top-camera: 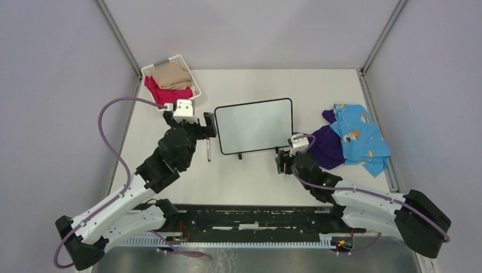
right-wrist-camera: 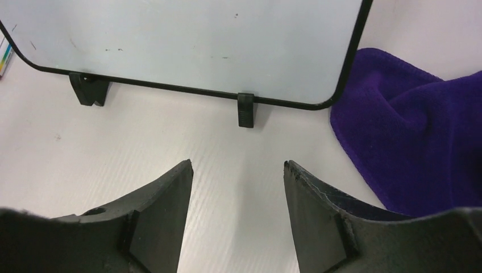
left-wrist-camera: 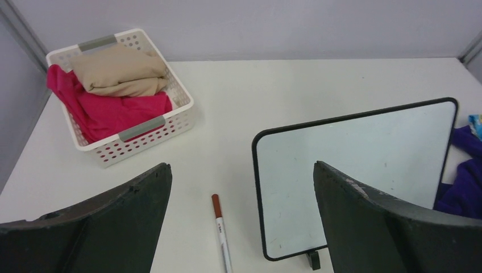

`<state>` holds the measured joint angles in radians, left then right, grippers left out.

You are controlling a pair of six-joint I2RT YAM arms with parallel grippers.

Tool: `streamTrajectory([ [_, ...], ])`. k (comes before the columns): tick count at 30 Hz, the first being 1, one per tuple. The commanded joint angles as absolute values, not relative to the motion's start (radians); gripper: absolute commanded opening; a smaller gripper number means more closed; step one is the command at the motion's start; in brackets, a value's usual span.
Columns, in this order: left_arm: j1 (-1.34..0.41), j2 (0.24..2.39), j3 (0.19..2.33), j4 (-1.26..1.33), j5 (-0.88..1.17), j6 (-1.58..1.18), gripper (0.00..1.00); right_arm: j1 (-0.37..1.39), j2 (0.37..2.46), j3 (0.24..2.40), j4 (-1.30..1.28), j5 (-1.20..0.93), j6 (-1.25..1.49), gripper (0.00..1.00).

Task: Write a sentence on the whiteboard
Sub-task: Move the whiteboard to the center of the board, then open the whiteboard marker at the center of the board.

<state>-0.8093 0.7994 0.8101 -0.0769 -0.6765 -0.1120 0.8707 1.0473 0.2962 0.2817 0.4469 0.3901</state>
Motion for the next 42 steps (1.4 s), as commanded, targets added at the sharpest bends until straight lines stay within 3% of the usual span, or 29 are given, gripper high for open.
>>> streamTrajectory([
  [1, -0.815, 0.862, 0.838, -0.083, -0.891, -0.174, 1.0, 0.875, 0.925, 0.243, 0.211, 0.423, 0.363, 0.66],
  [4, -0.811, 0.961, 0.921, -0.23, -0.995, -0.257, 1.0, 0.875, 0.837, 0.192, 0.215, 0.422, 0.374, 0.66],
  [7, -0.782, 1.039, 0.974, -0.403, -0.97, -0.373, 1.0, 0.876, 0.761, 0.135, 0.259, 0.427, 0.379, 0.67],
  [16, -0.422, 1.035, 0.804, -0.407, -0.416, -0.525, 1.0, 0.876, 0.617, 0.05, 0.366, 0.437, 0.317, 0.67],
  [20, -0.352, 1.161, 0.837, -0.419, -0.224, -0.504, 1.0, 0.875, 0.579, 0.043, 0.368, 0.435, 0.291, 0.67],
  [28, -0.312, 1.389, 0.928, -0.412, -0.176, -0.513, 0.99, 0.876, 0.555, 0.09, 0.311, 0.372, 0.265, 0.67],
  [34, -0.257, 1.498, 0.912, -0.333, -0.074, -0.524, 0.93, 0.877, 0.48, 0.089, 0.283, 0.364, 0.246, 0.66],
  [39, -0.245, 1.59, 0.93, -0.298, -0.014, -0.511, 0.73, 0.875, 0.433, 0.084, 0.262, 0.382, 0.23, 0.65],
  [42, -0.245, 1.624, 0.948, -0.3, -0.012, -0.501, 0.69, 0.876, 0.421, 0.083, 0.258, 0.385, 0.226, 0.65],
])
